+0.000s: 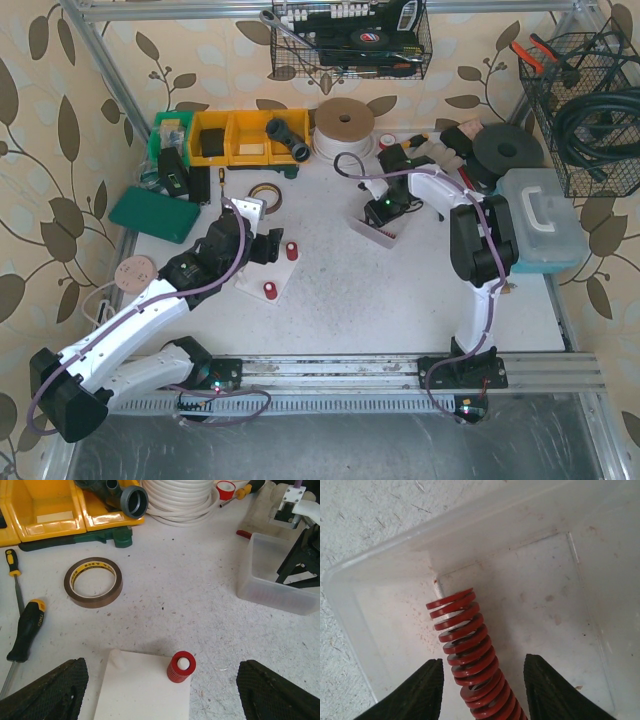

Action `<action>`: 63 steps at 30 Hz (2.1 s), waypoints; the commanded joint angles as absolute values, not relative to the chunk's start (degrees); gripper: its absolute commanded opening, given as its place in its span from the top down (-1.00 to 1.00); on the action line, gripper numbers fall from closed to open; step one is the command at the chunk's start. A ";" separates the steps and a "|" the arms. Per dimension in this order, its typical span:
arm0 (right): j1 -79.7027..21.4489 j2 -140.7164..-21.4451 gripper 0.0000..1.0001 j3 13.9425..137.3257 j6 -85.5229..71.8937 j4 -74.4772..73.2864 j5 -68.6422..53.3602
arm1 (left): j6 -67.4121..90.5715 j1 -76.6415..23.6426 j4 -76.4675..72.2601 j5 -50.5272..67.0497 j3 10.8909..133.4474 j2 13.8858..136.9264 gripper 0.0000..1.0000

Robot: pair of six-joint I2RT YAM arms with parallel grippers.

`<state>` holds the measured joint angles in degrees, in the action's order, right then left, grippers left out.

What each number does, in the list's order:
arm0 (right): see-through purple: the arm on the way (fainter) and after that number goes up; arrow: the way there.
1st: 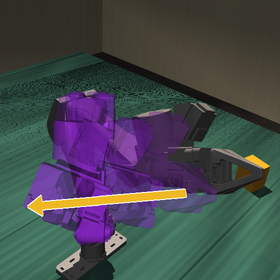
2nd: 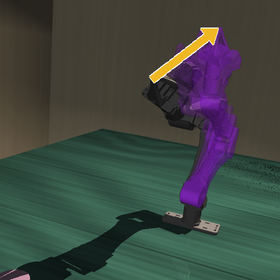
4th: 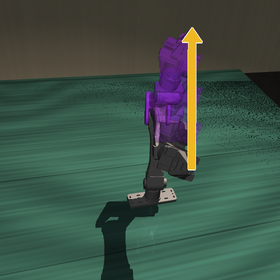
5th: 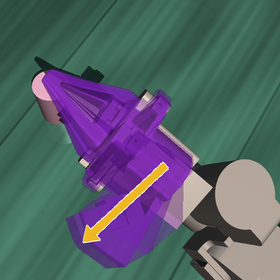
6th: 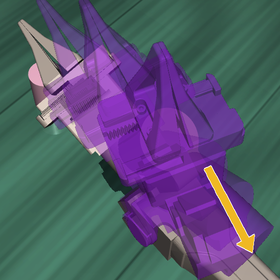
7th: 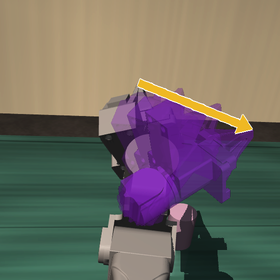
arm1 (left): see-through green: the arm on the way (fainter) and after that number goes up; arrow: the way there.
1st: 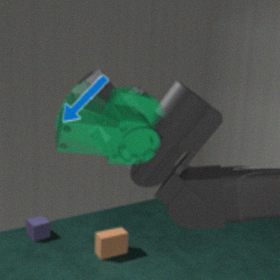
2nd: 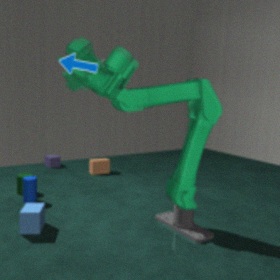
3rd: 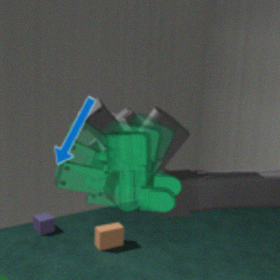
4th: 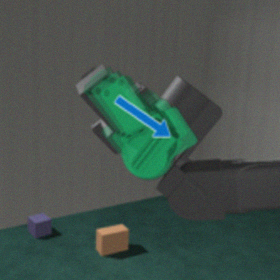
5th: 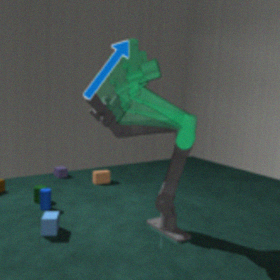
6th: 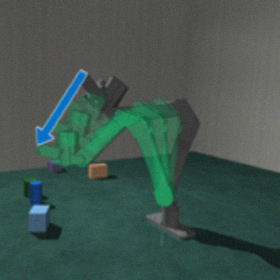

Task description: Install the large spring

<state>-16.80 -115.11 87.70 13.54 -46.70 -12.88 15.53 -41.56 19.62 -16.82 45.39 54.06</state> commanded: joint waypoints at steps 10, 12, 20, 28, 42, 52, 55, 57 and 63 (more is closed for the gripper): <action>-16.44 -120.01 0.10 91.58 17.02 -50.85 -11.37 | 16.85 -40.96 18.49 -18.19 45.52 53.17 -0.68; -16.48 -120.78 0.12 92.16 17.06 -51.29 -9.87 | 16.81 -40.97 18.54 -18.19 45.63 53.17 -0.68; -16.50 -118.05 0.42 93.36 12.83 -48.27 -5.79 | 17.13 -41.00 18.76 -18.61 45.45 52.55 -0.68; -17.40 -118.23 0.28 92.34 15.41 -48.10 -10.63 | 17.08 -40.96 18.63 -18.59 45.09 52.29 -0.69; -18.11 -120.09 0.20 94.17 18.03 -50.50 -18.85 | 17.31 -41.00 18.15 -18.36 44.95 52.77 -0.68; -18.05 -124.11 0.14 94.61 18.45 -50.34 -12.94 | 20.22 -40.96 14.23 -14.55 43.10 55.42 -0.63; -17.97 -123.50 0.19 93.90 17.49 -49.00 -9.63 | 20.65 -41.00 13.17 -12.89 43.14 57.14 -0.58; -17.64 -123.07 0.24 93.61 16.78 -48.24 -9.60 | 20.85 -40.96 12.82 -12.46 43.23 58.02 -0.56; -17.65 -121.63 0.38 91.76 17.50 -45.44 -12.55 | 21.03 -40.97 12.29 -12.61 42.82 58.89 -0.55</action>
